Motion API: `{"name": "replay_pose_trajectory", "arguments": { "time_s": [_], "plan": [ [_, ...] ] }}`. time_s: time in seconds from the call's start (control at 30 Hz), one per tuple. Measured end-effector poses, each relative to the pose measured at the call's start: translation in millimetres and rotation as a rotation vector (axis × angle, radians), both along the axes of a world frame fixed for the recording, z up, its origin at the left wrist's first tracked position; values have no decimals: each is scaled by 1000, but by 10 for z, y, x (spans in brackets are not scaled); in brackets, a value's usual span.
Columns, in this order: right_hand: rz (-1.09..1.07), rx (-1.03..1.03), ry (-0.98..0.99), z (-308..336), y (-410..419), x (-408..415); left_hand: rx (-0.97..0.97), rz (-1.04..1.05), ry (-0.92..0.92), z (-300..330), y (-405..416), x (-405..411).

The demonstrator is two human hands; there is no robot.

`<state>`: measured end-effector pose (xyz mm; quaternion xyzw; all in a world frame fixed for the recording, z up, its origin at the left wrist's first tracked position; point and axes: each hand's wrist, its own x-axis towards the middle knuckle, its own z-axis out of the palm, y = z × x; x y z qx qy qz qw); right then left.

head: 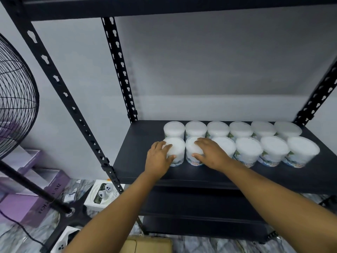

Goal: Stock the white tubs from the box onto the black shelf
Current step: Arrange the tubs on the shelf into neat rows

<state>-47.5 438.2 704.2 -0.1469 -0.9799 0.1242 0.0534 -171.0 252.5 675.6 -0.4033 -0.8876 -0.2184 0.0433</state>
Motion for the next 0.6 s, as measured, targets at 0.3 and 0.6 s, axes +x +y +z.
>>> {"name": "replay_pose_trajectory", "arguments": {
  "time_s": [0.3, 0.6],
  "plan": [
    [2, -2, 16, -31, -13, -2, 42, 32, -9, -34, 13, 58],
    [14, -33, 31, -45, -4, 12, 62, 2, -21, -36, -1, 33]
  ]
}}
